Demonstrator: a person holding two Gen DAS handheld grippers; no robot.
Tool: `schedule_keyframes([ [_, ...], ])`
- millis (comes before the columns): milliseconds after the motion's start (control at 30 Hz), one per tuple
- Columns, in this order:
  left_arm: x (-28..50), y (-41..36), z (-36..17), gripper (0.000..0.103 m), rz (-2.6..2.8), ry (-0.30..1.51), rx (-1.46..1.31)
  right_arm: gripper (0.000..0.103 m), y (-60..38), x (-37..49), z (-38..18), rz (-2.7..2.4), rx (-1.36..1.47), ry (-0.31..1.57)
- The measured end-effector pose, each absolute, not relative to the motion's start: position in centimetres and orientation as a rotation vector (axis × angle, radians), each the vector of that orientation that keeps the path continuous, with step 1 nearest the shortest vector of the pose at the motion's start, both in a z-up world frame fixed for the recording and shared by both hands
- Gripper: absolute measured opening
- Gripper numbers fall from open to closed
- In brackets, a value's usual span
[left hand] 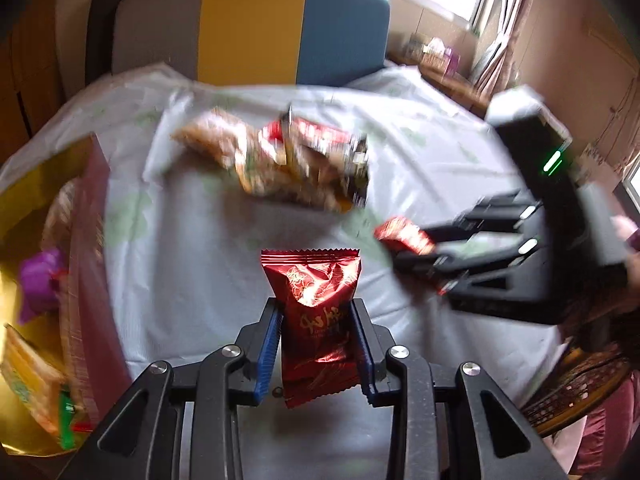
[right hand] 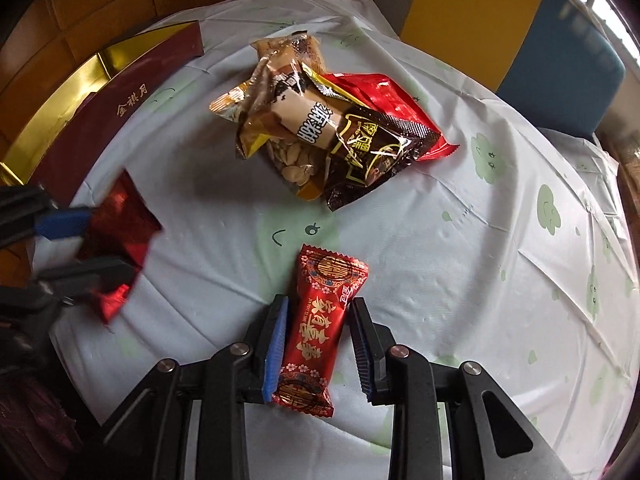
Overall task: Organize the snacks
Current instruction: 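Carry the red candy packet into the gold tray and release it with the left gripper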
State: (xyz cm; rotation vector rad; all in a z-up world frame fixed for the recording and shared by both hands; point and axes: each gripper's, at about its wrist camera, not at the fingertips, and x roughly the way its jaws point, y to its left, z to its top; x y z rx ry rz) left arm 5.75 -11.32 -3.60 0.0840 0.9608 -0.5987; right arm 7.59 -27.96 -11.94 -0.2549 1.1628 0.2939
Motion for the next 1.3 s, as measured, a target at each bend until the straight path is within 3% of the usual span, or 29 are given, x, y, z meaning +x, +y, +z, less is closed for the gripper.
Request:
schedule_keyframes([
  [200, 8.1, -4.9, 2.0, 0.034, -0.547, 0.891, -0.121, 0.031, -27.4, 7.6, -12.2, 0.29, -0.244, 1.166],
  [333, 12.1, 1.7, 3.0, 0.034, -0.392, 0.921, -0.259, 0.031, -27.5, 8.2, -12.0, 0.287, -0.238, 1.17],
  [600, 20.3, 10.5, -1.9, 0.034, -0.115, 1.083, -0.365, 0.031, -27.6, 8.3, -11.6, 0.284, -0.229, 1.173],
  [1033, 25.8, 11.0, -7.3, 0.035, -0.02, 1.162, -0.3, 0.031, -27.8, 8.5, -11.8, 0.282, -0.213, 1.174],
  [1300, 24.8, 10.9, -6.4, 0.055, -0.008, 1.127, -0.27, 0.031, -27.7, 8.5, -11.8, 0.28, -0.213, 1.173],
])
